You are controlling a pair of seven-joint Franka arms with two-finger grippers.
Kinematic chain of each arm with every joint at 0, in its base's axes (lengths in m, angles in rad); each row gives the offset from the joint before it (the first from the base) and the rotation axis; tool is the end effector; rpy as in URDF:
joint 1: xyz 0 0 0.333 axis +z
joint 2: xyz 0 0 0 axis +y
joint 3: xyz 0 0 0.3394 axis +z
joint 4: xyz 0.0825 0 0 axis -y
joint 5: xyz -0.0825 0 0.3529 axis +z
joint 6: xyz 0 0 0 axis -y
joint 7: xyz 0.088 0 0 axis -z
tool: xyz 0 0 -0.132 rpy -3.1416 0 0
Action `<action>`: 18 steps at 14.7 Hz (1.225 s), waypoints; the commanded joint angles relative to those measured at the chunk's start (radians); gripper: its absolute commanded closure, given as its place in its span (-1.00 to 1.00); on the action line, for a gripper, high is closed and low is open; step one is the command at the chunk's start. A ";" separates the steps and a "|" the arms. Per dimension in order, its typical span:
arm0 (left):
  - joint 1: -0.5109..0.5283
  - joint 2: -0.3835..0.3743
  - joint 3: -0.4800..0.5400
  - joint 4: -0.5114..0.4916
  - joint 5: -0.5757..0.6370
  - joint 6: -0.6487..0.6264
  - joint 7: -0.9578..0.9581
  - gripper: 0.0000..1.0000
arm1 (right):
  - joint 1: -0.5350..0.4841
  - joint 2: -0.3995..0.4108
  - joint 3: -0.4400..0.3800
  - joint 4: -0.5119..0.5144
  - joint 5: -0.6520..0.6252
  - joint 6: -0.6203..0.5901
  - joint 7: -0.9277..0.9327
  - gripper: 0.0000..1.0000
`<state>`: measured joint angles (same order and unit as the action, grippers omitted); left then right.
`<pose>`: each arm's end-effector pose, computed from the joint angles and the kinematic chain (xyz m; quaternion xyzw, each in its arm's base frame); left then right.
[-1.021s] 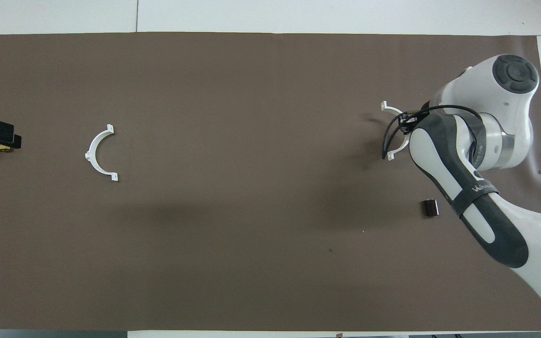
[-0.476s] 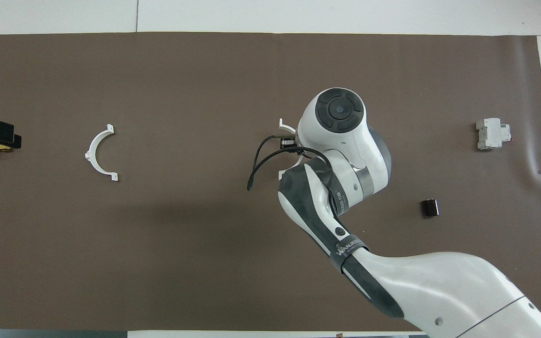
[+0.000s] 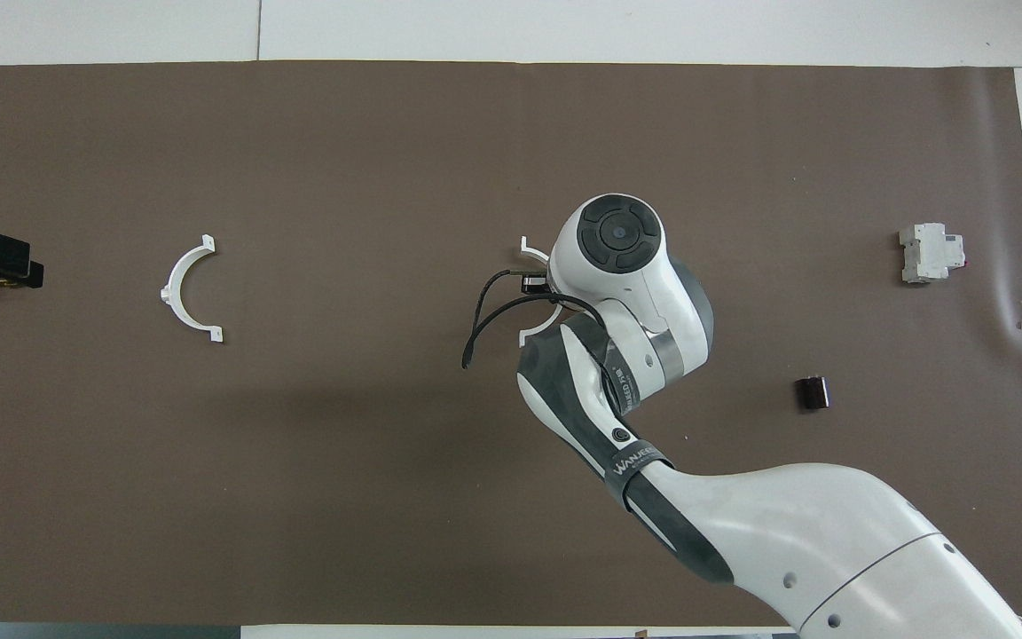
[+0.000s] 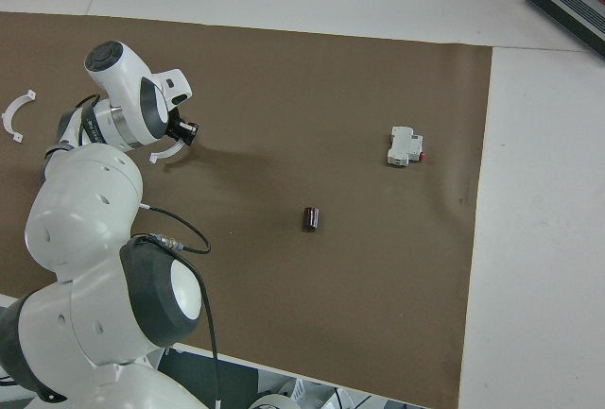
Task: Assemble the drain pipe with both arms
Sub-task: 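Carry the white half-ring with the right gripper to the table center, then release the half-ring with the right gripper while the left gripper grasps the other half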
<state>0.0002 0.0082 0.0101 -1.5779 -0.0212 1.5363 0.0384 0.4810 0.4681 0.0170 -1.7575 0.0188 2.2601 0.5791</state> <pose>0.5207 0.0025 0.6126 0.9995 -0.0141 -0.0246 0.0112 0.5706 0.3100 0.3204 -0.9987 0.0474 -0.0091 0.0184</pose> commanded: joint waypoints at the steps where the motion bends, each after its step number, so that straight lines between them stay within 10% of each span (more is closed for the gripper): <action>1: 0.009 -0.052 -0.001 -0.103 -0.002 0.097 0.000 -1.00 | 0.001 -0.003 0.003 -0.023 0.003 0.047 -0.021 1.00; 4: 0.026 -0.079 -0.002 -0.266 -0.002 0.312 0.009 -1.00 | 0.013 -0.009 0.003 -0.057 0.003 0.088 -0.022 0.49; 7: 0.026 -0.053 -0.001 -0.376 0.000 0.431 0.009 -1.00 | 0.013 -0.013 0.003 -0.063 -0.003 0.099 -0.027 -1.00; 11: 0.015 0.030 -0.002 -0.476 0.000 0.615 0.009 -0.98 | -0.030 -0.025 -0.008 0.152 -0.011 -0.135 -0.030 -1.00; 18: 0.009 0.182 -0.002 -0.531 0.000 0.846 0.009 -0.69 | -0.266 -0.371 -0.009 0.176 -0.013 -0.597 -0.196 -1.00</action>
<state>0.0168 0.1726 0.0034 -2.0811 -0.0209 2.3153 0.0393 0.2496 0.1905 -0.0040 -1.5550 0.0088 1.7361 0.3927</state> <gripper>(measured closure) 0.053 0.000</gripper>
